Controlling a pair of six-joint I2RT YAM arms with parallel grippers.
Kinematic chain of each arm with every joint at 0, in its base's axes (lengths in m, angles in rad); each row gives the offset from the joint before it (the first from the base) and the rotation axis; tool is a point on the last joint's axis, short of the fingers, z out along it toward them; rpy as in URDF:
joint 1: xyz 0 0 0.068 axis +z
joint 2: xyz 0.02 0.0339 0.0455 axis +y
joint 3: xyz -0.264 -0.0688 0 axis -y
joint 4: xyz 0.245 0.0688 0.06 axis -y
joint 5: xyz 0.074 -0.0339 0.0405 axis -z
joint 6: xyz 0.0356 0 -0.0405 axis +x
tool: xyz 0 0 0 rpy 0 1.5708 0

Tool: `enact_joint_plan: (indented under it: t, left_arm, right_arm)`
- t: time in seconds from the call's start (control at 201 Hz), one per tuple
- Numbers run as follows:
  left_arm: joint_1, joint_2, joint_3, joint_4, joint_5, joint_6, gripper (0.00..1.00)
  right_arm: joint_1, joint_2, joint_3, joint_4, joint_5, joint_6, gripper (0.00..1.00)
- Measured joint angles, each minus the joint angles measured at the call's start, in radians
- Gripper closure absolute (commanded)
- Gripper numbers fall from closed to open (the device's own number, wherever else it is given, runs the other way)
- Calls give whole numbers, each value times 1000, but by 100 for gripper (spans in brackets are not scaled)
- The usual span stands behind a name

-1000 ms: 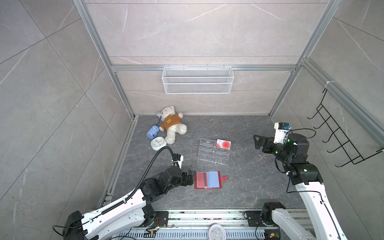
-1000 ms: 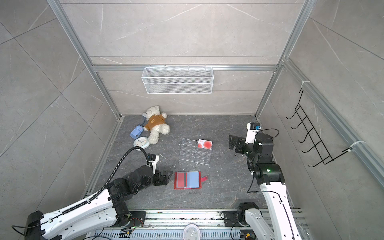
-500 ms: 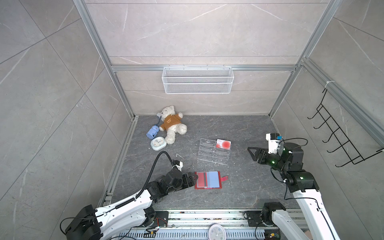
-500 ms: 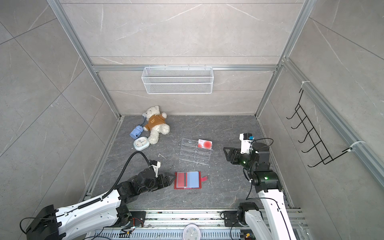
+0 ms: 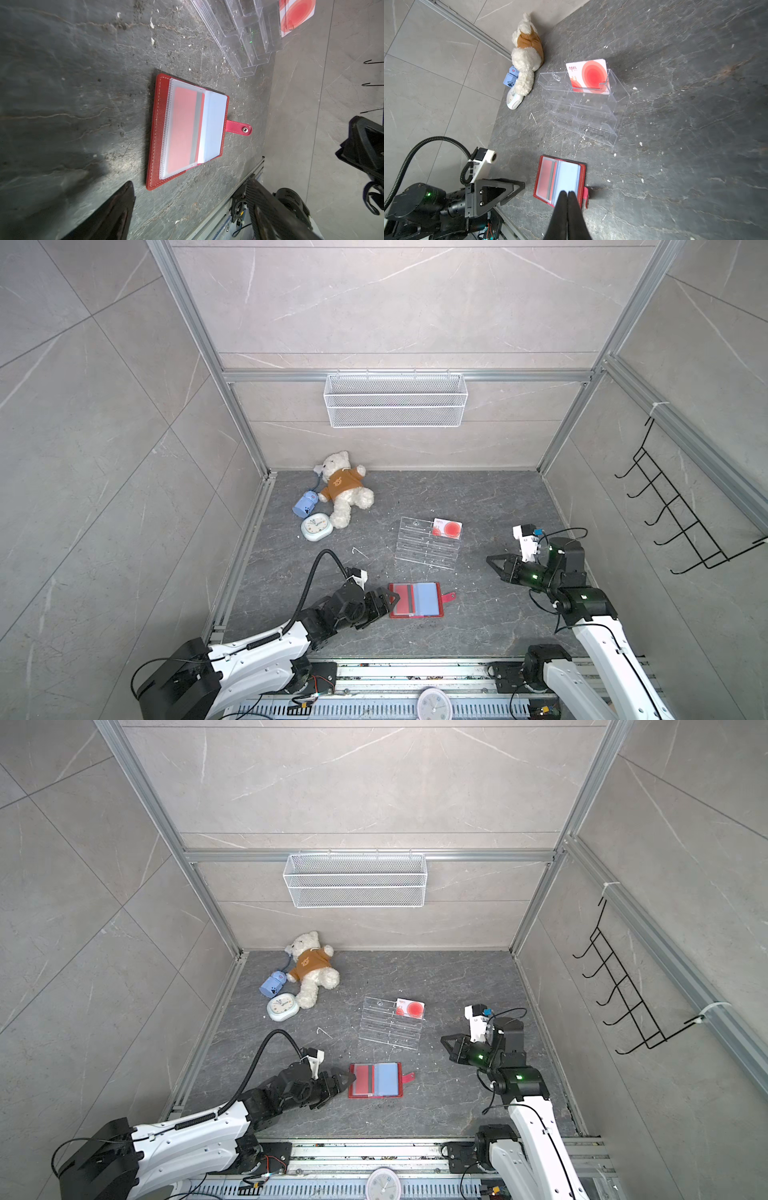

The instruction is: Take the credit cards out of the card holder

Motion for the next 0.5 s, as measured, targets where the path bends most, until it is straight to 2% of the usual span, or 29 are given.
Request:
enact_joint_plan:
  t: [0.264, 0.498]
  left_arm:
    - [12, 128, -18, 120, 50, -35, 24]
    - [15, 193, -19, 180, 66, -50, 31]
  right_arm:
    - [135, 48, -62, 50, 9, 41, 99]
    - [356, 148, -82, 130, 96, 98, 100]
